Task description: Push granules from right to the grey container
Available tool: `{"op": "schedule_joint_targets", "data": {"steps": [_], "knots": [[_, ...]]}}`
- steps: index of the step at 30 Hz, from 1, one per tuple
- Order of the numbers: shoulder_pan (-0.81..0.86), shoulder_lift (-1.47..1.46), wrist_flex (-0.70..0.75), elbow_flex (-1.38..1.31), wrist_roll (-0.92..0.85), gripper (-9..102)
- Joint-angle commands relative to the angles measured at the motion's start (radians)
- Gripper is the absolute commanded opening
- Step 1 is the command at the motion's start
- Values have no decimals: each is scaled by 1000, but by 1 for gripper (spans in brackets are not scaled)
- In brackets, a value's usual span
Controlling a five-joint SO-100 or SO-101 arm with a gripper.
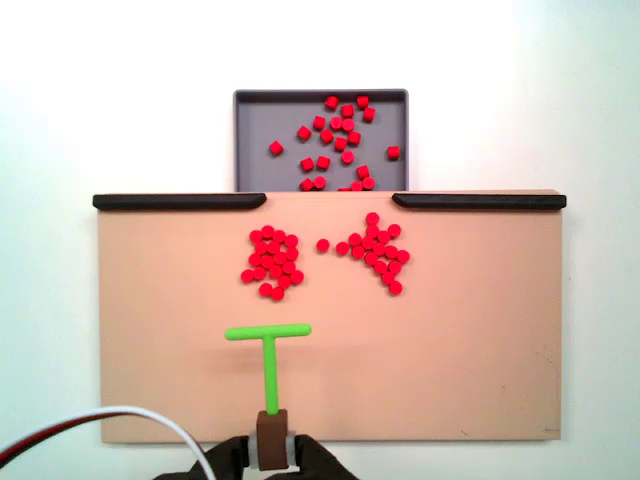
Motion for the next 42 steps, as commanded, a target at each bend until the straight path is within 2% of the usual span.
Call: {"op": "schedule_joint_targets", "data": {"steps": [1,42], "knots": [[5,21,-3,-23,-6,0],[67,17,-3,-23,-44,0]]}}
